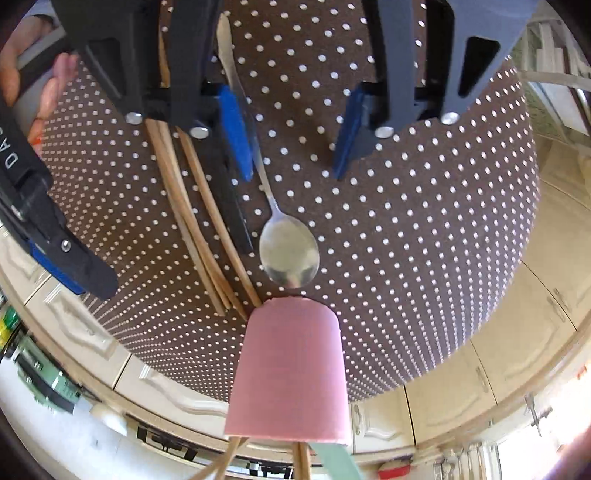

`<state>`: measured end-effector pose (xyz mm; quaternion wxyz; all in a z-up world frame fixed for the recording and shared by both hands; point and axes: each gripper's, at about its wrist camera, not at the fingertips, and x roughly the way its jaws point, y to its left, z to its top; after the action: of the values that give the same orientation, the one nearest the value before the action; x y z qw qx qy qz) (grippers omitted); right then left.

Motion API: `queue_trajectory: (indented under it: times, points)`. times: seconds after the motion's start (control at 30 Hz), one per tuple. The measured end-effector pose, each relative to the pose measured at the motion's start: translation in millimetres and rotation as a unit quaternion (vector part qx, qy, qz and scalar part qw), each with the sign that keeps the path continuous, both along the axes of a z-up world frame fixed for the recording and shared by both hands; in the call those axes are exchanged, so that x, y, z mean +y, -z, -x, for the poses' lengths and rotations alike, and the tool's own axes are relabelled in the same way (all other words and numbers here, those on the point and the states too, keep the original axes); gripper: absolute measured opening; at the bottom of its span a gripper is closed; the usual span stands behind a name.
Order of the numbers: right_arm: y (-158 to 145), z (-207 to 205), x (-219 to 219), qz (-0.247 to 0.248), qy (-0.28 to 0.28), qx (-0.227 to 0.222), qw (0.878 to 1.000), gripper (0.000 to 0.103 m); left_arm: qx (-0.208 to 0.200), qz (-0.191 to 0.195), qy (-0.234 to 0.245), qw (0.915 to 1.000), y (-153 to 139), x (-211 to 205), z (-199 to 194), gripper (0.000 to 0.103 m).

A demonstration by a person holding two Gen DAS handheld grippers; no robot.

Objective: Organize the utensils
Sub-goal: 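Lower the left tool onto the metal spoon handle and close it while the right tool grasps a chopstick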

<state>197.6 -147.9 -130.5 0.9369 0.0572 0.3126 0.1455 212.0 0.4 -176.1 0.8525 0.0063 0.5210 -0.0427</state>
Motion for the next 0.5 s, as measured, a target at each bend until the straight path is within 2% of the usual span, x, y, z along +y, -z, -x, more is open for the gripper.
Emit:
queue_trajectory:
  times: [0.07, 0.13, 0.3, 0.43, 0.5]
  points:
    - [4.0, -5.8, 2.3, 0.011, -0.004, 0.025, 1.0, 0.061, -0.001, 0.006, 0.001, 1.0, 0.5, -4.0, -1.3, 0.02]
    - [9.7, -10.7, 4.2, 0.026, -0.005, 0.051, 0.998, 0.061, -0.001, 0.013, -0.002, 0.9999, 0.9, -3.9, -2.9, 0.009]
    - [22.0, -19.6, 16.2, 0.048, -0.029, 0.102, 0.993, 0.061, -0.008, 0.035, -0.008, 0.9993, 2.2, 9.8, -2.5, 0.007]
    - [32.7, -22.5, 30.2, 0.074, -0.042, 0.124, 0.989, 0.061, -0.008, 0.043, -0.009, 0.999, 2.1, 18.6, 4.8, 0.007]
    - [33.9, -23.3, 35.0, 0.087, -0.041, 0.121, 0.988, 0.061, -0.007, 0.047, -0.009, 0.9988, 1.8, 27.6, 9.1, 0.007]
